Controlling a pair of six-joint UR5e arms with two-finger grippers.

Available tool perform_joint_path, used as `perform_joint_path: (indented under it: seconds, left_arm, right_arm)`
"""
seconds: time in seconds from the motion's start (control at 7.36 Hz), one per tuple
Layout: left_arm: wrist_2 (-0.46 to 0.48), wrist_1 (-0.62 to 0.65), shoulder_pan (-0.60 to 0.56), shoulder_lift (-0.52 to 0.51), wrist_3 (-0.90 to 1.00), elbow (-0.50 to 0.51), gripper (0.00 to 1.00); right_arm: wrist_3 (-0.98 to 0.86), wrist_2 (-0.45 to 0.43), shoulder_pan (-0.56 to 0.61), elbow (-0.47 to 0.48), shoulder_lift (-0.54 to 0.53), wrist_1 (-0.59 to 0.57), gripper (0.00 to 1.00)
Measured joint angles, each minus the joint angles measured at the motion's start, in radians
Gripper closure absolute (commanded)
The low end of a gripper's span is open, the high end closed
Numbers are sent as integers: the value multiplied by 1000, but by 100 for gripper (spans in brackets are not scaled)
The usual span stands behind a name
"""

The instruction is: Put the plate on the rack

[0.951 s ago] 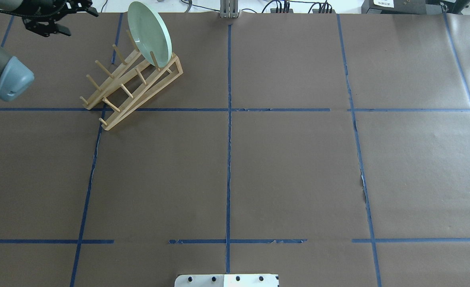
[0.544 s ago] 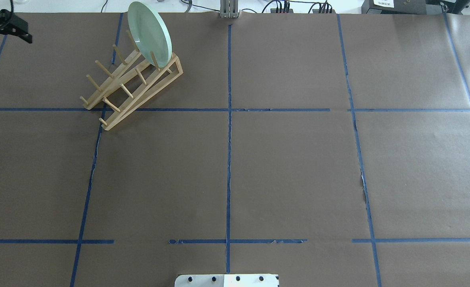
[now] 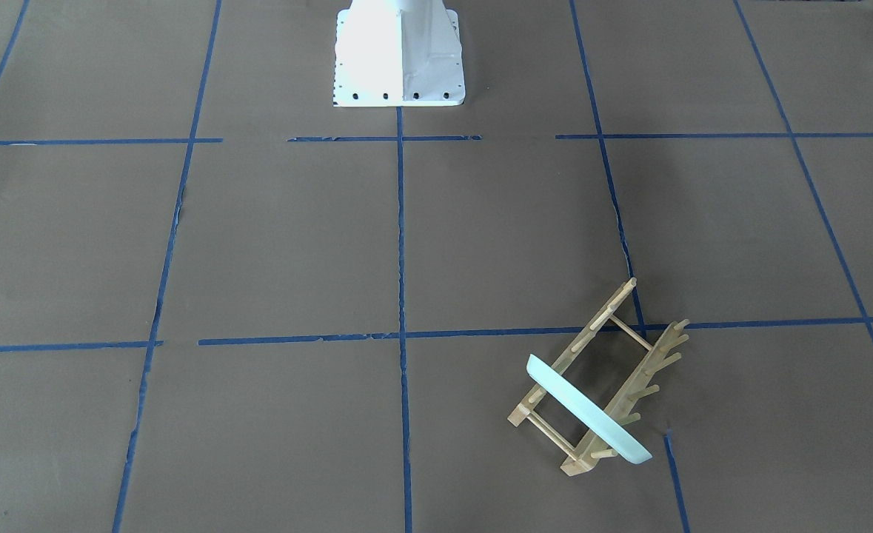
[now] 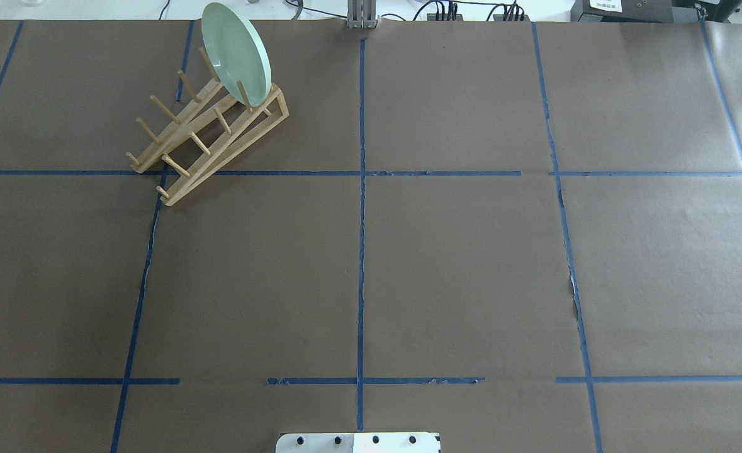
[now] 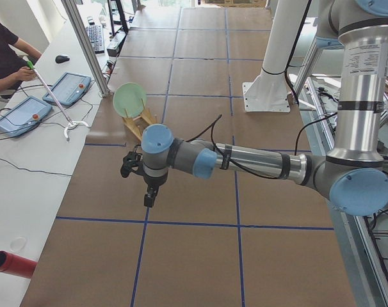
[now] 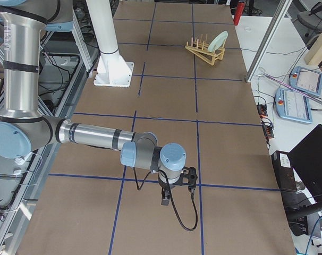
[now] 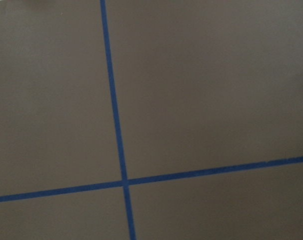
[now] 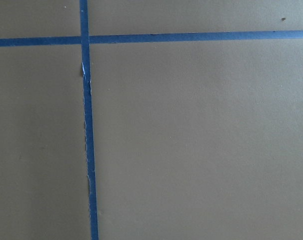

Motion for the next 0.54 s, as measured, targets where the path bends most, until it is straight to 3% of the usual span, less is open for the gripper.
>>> perform_joint_path:
  seconds: [0.54]
  left_arm:
    - [-53, 88, -41, 59, 53, 4, 0]
  right_arm:
    - [0, -1, 0, -1, 0, 0, 0]
